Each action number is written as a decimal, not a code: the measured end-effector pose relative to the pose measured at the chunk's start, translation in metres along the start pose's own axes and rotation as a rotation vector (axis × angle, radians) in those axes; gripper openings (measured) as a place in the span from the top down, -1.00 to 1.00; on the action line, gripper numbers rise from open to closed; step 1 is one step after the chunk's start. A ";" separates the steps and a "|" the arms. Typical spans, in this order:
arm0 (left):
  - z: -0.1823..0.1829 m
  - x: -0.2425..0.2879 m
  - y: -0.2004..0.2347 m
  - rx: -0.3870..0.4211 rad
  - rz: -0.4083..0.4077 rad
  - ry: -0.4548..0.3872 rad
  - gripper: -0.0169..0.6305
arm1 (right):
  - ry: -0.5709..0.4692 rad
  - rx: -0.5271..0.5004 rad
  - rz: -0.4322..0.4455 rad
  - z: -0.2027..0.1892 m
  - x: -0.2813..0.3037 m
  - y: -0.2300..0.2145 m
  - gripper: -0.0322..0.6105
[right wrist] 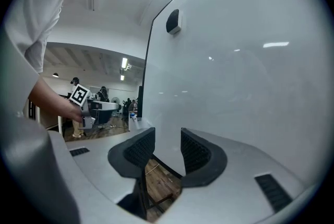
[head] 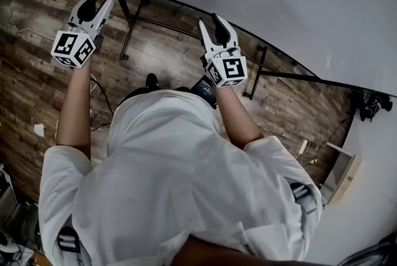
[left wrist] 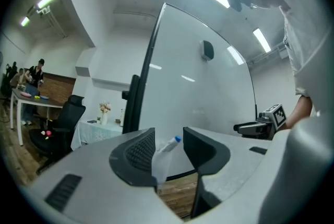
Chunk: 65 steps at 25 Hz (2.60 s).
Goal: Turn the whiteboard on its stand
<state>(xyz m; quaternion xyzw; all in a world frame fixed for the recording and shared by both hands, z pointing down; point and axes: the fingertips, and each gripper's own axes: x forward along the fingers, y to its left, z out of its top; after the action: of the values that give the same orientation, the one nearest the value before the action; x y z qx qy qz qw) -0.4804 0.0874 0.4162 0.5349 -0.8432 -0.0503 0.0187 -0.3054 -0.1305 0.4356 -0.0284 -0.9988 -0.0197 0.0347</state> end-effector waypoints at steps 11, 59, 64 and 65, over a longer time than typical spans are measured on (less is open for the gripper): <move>-0.022 -0.006 -0.184 0.117 -0.142 0.033 0.89 | -0.015 -0.059 -0.098 0.006 -0.117 -0.017 0.57; -0.036 -0.287 -0.256 0.099 -0.202 0.068 0.90 | 0.014 0.049 -0.493 -0.021 -0.388 0.211 0.90; -0.038 -0.299 -0.237 0.103 -0.239 0.074 0.90 | 0.005 -0.007 -0.531 -0.016 -0.384 0.233 0.90; -0.038 -0.299 -0.233 0.103 -0.244 0.073 0.90 | 0.007 -0.011 -0.541 -0.016 -0.383 0.235 0.90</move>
<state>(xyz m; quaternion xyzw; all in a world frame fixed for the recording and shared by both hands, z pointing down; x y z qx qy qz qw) -0.1394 0.2569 0.4360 0.6351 -0.7722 0.0106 0.0159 0.0912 0.0825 0.4335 0.2394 -0.9698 -0.0340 0.0317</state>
